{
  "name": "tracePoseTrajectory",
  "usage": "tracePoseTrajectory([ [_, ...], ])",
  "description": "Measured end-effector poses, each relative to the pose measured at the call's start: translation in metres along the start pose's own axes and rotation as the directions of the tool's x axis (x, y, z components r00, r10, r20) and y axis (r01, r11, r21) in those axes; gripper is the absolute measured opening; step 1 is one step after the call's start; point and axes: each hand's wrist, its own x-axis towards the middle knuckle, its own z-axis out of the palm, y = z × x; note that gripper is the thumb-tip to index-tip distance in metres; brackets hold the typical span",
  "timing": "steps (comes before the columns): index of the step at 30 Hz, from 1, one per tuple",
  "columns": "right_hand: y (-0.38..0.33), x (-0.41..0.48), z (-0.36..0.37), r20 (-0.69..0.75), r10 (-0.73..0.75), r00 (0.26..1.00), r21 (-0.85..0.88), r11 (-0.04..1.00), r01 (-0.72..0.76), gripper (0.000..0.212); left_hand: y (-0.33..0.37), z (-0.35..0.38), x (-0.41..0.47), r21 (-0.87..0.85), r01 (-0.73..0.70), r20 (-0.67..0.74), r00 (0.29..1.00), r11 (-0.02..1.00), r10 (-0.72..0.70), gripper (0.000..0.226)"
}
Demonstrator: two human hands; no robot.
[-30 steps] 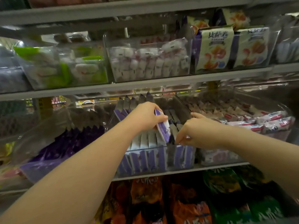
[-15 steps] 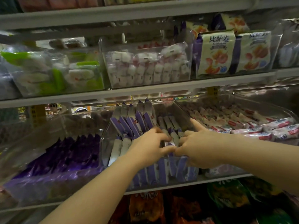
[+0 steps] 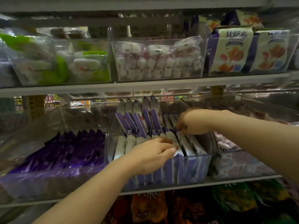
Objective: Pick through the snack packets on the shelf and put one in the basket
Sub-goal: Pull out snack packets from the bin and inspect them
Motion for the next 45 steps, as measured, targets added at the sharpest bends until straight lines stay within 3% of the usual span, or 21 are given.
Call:
tracePoseTrajectory([
  [7,-0.006,0.031,-0.001,0.059,0.117,0.991,-0.002,0.993,-0.117,0.027,0.001,-0.002,-0.003,-0.027,-0.008,0.012,1.0,1.0,0.008,0.046],
  [12,0.004,0.026,-0.007,-0.038,0.163,0.986,0.132,0.979,-0.156,0.016,0.001,-0.001,-0.002,-0.003,-0.012,0.001,1.0,1.0,0.012,0.046],
  [15,0.004,0.014,-0.007,-0.217,0.187,0.958,0.159,0.975,-0.155,0.016,0.001,0.0,-0.002,0.0,-0.01,-0.013,1.0,1.0,0.01,0.047],
  [19,0.001,-0.008,-0.004,-0.523,0.296,0.799,0.255,0.949,-0.185,0.013,0.002,0.0,-0.002,0.005,-0.007,-0.031,0.999,1.0,0.007,0.045],
  [24,-0.005,-0.044,-0.001,-0.766,0.403,0.502,0.444,0.895,-0.041,0.013,0.007,0.0,-0.01,-0.104,-0.023,-0.16,0.987,0.994,0.007,0.04],
  [27,-0.014,-0.063,0.003,-0.831,0.46,0.312,0.519,0.843,0.14,0.011,0.012,-0.001,-0.018,-0.243,-0.064,-0.405,0.913,0.968,-0.041,0.041],
  [30,-0.033,-0.076,0.012,-0.806,0.539,0.246,0.592,0.753,0.287,0.01,0.02,0.0,-0.03,-0.507,-0.169,-0.523,0.84,0.845,-0.146,0.05],
  [33,-0.061,-0.082,0.026,-0.757,0.594,0.272,0.651,0.655,0.384,0.014,0.029,0.002,-0.042,-0.707,-0.263,-0.491,0.851,0.656,-0.189,0.067],
  [36,-0.091,-0.086,0.042,-0.717,0.601,0.352,0.692,0.556,0.46,0.018,0.032,0.008,-0.061,-0.742,-0.297,-0.483,0.859,0.601,-0.171,0.044],
  [38,-0.106,-0.09,0.053,-0.649,0.615,0.448,0.747,0.403,0.529,0.021,0.029,0.018,-0.077,-0.795,-0.287,-0.452,0.867,0.534,-0.207,0.032],
  [42,-0.132,-0.1,0.081,-0.439,0.569,0.696,0.848,0.006,0.53,0.01,0.016,0.046,-0.109,-0.848,-0.248,-0.395,0.885,0.468,-0.246,0.035],
  [45,-0.147,-0.103,0.105,-0.287,0.477,0.831,0.879,-0.213,0.426,0.036,0.007,0.069,-0.126,-0.869,-0.233,-0.378,0.882,0.436,-0.282,0.034],
])
